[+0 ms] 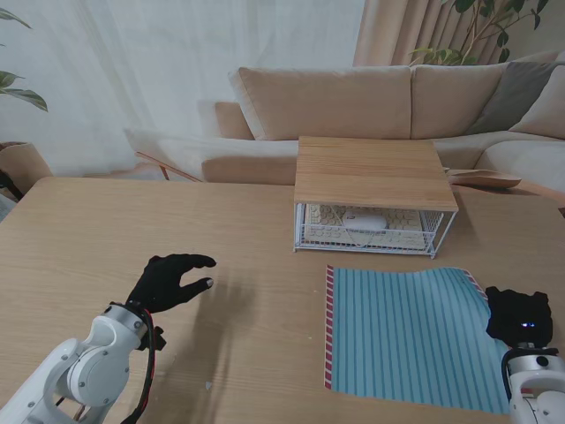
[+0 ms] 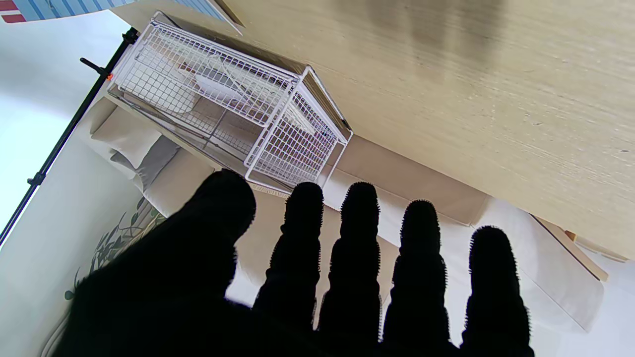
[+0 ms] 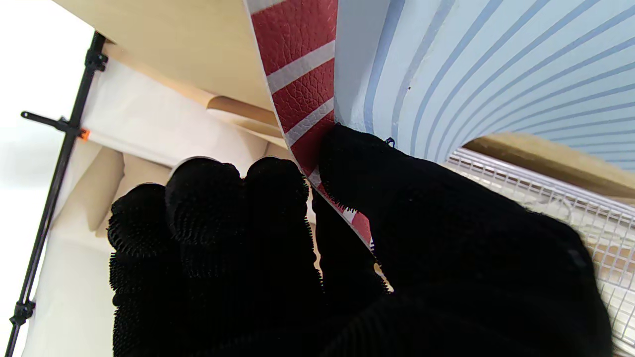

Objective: Unroll the mouse pad and set up the keyboard and mouse from the tabletop organizer

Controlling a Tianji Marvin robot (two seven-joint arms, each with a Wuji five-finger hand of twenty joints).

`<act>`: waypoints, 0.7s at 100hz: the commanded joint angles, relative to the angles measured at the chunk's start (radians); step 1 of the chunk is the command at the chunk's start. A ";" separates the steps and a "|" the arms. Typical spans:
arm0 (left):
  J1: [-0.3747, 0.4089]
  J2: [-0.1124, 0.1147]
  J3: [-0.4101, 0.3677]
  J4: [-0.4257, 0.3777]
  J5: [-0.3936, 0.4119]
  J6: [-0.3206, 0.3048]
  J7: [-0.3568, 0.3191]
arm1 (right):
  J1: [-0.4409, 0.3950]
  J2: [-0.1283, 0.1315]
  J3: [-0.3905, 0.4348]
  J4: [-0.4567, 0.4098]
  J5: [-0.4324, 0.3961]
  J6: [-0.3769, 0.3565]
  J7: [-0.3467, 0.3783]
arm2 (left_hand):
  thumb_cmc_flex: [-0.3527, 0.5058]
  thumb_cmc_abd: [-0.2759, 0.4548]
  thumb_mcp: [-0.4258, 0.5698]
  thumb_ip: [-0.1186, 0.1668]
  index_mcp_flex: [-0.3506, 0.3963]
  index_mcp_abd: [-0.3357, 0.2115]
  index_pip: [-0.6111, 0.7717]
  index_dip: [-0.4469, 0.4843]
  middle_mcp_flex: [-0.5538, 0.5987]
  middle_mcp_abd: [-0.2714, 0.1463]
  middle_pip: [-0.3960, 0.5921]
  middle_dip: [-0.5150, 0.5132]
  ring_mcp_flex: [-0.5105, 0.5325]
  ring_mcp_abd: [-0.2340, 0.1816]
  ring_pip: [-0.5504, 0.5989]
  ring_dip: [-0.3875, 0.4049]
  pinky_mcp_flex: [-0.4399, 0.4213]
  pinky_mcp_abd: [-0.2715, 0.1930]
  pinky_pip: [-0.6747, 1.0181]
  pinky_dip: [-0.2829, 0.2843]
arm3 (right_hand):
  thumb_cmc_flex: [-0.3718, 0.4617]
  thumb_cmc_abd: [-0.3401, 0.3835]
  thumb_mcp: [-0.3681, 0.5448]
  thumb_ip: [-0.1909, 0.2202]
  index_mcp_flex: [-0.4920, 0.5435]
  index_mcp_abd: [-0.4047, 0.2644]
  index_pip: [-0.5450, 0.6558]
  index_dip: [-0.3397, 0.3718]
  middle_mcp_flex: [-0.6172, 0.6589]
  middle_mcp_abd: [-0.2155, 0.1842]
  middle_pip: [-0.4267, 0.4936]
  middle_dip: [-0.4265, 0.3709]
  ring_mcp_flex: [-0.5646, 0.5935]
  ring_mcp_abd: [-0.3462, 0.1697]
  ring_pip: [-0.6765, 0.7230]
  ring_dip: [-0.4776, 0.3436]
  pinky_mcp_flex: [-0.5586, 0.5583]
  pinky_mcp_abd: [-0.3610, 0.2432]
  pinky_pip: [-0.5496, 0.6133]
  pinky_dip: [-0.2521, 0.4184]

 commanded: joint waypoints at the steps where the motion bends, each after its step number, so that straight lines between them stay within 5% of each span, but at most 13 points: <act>1: 0.002 -0.003 0.002 -0.003 0.001 0.003 -0.015 | -0.002 -0.001 -0.009 0.004 -0.009 0.028 0.011 | -0.002 0.028 -0.016 0.037 -0.026 0.001 -0.014 -0.014 -0.022 0.026 -0.014 -0.012 -0.022 -0.005 -0.008 0.015 -0.016 0.022 -0.007 -0.012 | 0.047 0.059 0.030 0.061 -0.013 -0.100 0.025 0.014 -0.023 0.027 0.014 -0.017 -0.022 -0.024 -0.015 -0.001 -0.022 -0.063 0.010 0.002; 14: 0.000 -0.003 0.003 0.000 -0.001 0.003 -0.015 | -0.010 -0.002 -0.020 -0.014 -0.025 0.084 0.052 | -0.002 0.025 -0.016 0.038 -0.029 0.002 -0.015 -0.014 -0.024 0.027 -0.014 -0.012 -0.024 -0.001 -0.009 0.015 -0.018 0.021 -0.008 -0.012 | -0.008 0.077 -0.031 0.049 -0.172 -0.088 -0.088 -0.048 -0.224 0.003 -0.057 -0.090 -0.202 -0.031 -0.152 -0.065 -0.164 -0.107 -0.093 -0.089; 19: 0.000 -0.003 0.004 0.001 -0.001 0.003 -0.017 | -0.011 -0.003 -0.025 -0.019 -0.027 0.103 0.065 | -0.003 0.022 -0.017 0.037 -0.031 -0.001 -0.016 -0.014 -0.027 0.028 -0.015 -0.012 -0.026 0.000 -0.010 0.015 -0.018 0.022 -0.009 -0.013 | -0.052 0.104 -0.033 0.063 -0.190 -0.047 -0.266 -0.001 -0.343 -0.001 -0.087 -0.144 -0.293 -0.019 -0.219 -0.119 -0.236 -0.121 -0.113 -0.148; 26: 0.000 -0.002 0.003 0.001 -0.001 0.003 -0.021 | -0.014 -0.003 -0.030 -0.026 -0.032 0.124 0.086 | -0.004 0.020 -0.017 0.038 -0.035 0.001 -0.017 -0.014 -0.030 0.029 -0.016 -0.012 -0.028 0.001 -0.011 0.015 -0.020 0.021 -0.010 -0.013 | -0.130 0.177 -0.050 0.144 -0.286 -0.003 -0.448 0.068 -0.557 -0.027 -0.149 -0.226 -0.451 -0.030 -0.322 -0.181 -0.357 -0.156 -0.162 -0.197; 33: 0.001 -0.002 0.002 0.000 -0.002 0.003 -0.022 | -0.015 -0.004 -0.033 -0.031 -0.035 0.140 0.096 | -0.005 0.018 -0.018 0.038 -0.037 0.000 -0.017 -0.014 -0.032 0.027 -0.016 -0.012 -0.029 0.000 -0.011 0.015 -0.020 0.021 -0.010 -0.013 | -0.163 0.201 -0.085 0.149 -0.418 0.026 -0.493 0.043 -0.717 -0.038 -0.207 -0.338 -0.607 -0.042 -0.411 -0.213 -0.466 -0.186 -0.217 -0.238; 46: 0.001 -0.003 0.000 0.001 -0.002 0.001 -0.016 | -0.013 -0.007 -0.033 -0.036 -0.027 0.154 0.092 | -0.006 0.017 -0.017 0.038 -0.038 0.001 -0.016 -0.014 -0.034 0.030 -0.016 -0.012 -0.031 0.000 -0.012 0.015 -0.018 0.021 -0.008 -0.012 | -0.214 0.230 -0.152 0.146 -0.607 0.073 -0.537 -0.008 -0.960 -0.044 -0.295 -0.419 -0.849 -0.075 -0.617 -0.307 -0.635 -0.230 -0.416 -0.355; 62: 0.001 -0.004 -0.001 0.002 -0.003 0.001 -0.013 | -0.010 -0.012 -0.027 -0.033 -0.020 0.154 0.023 | -0.007 0.017 -0.018 0.039 -0.038 0.003 -0.016 -0.014 -0.034 0.028 -0.015 -0.012 -0.032 -0.001 -0.012 0.015 -0.019 0.021 -0.008 -0.013 | -0.251 0.231 -0.178 0.144 -0.691 0.066 -0.522 -0.069 -0.975 -0.059 -0.577 -0.545 -0.989 -0.112 -0.727 -0.371 -0.710 -0.273 -0.556 -0.423; 70: 0.000 -0.005 0.000 0.002 -0.005 0.002 -0.012 | -0.011 -0.014 -0.023 -0.047 -0.006 0.111 0.002 | -0.005 0.017 -0.016 0.039 -0.039 0.004 -0.016 -0.014 -0.035 0.030 -0.015 -0.012 -0.033 0.001 -0.012 0.015 -0.020 0.020 -0.009 -0.013 | -0.257 0.229 -0.183 0.142 -0.680 0.044 -0.504 -0.072 -0.973 -0.063 -0.541 -0.522 -0.989 -0.119 -0.729 -0.374 -0.709 -0.287 -0.569 -0.427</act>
